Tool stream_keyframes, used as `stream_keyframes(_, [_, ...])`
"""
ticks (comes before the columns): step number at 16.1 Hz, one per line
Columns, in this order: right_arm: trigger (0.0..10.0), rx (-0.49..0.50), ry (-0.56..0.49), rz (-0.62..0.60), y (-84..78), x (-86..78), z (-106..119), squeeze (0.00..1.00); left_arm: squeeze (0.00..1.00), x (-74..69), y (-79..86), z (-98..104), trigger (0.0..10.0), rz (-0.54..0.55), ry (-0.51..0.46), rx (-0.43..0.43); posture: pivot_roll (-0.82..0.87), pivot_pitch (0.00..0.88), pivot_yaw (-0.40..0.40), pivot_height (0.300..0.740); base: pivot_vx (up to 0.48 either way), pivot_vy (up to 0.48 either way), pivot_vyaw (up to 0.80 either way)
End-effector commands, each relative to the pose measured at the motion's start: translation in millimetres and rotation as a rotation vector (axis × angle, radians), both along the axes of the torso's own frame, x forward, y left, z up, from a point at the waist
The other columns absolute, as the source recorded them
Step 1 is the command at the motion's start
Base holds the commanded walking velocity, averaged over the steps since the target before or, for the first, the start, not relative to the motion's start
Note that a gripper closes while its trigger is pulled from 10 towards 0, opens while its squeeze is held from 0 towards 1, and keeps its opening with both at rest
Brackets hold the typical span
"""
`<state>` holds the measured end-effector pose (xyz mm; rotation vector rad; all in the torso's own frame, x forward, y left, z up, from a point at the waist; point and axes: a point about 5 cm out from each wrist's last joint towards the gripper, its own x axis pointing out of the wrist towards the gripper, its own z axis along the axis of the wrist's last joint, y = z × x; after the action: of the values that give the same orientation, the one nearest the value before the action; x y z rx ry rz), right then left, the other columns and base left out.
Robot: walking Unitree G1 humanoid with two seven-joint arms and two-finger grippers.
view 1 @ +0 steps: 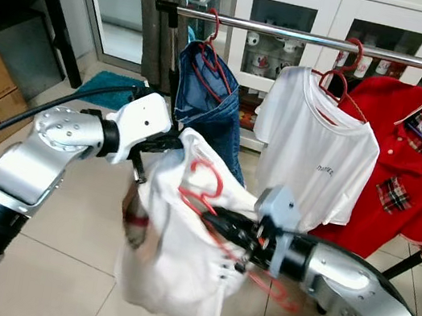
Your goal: Hang hanger
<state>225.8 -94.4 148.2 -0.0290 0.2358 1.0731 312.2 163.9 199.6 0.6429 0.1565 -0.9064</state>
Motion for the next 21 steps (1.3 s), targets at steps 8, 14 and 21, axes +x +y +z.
stream_keyframes(8, [10.0, -0.255, -0.067, 0.122, -13.7, -6.1, -16.1, 0.00, 0.00, 6.1, 54.8, 14.2, 0.0, 0.051, -0.010, 0.230, -0.06, 0.000, 0.081, 0.740, 0.000, 0.000, 0.00])
stream_keyframes(14, [10.0, -0.369, -0.138, -0.090, -26.1, 24.6, -15.0, 0.00, 0.00, 0.8, -0.9, 12.7, 0.0, -0.183, 0.007, 0.123, -0.06, 0.000, 0.087, 0.740, 0.000, 0.000, 0.00])
stream_keyframes(21, [10.0, -0.539, -0.116, 0.012, -48.4, 17.4, -26.0, 0.00, 0.00, 7.1, 11.3, 14.7, 0.0, -0.132, -0.012, 0.196, -0.06, 0.000, 0.090, 0.740, 0.000, 0.000, 0.00])
